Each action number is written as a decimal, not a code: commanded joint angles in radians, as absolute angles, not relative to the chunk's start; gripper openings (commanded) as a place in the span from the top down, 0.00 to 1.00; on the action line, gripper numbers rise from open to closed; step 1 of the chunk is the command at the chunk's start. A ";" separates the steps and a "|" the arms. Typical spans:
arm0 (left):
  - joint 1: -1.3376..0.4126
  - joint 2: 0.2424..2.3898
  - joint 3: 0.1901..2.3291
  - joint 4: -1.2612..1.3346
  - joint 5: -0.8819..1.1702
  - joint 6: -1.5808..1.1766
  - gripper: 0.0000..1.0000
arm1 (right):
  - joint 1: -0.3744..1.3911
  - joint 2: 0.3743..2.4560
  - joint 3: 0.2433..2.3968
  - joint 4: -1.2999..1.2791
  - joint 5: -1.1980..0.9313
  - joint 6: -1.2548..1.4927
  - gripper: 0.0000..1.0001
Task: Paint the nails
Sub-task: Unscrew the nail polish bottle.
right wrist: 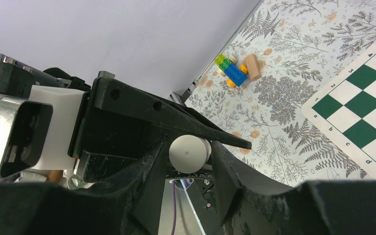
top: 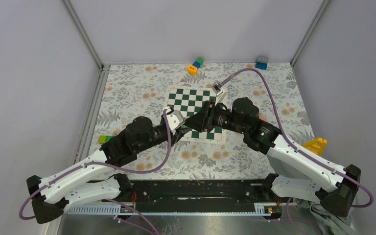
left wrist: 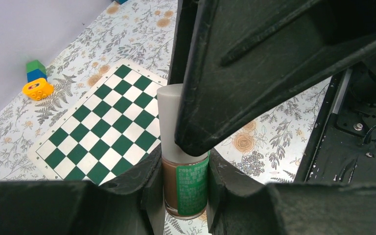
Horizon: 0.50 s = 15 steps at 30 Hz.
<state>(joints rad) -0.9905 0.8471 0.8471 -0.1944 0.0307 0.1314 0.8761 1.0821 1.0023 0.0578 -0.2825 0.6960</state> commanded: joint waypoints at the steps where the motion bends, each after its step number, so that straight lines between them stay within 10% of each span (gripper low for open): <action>1: -1.003 0.850 0.890 -0.178 -0.027 0.151 1.00 | 0.868 1.090 1.051 0.103 -0.307 0.718 0.55; 15: -1.007 0.850 0.896 -0.190 0.018 0.152 1.00 | 0.868 1.070 1.055 0.046 -0.293 0.643 1.00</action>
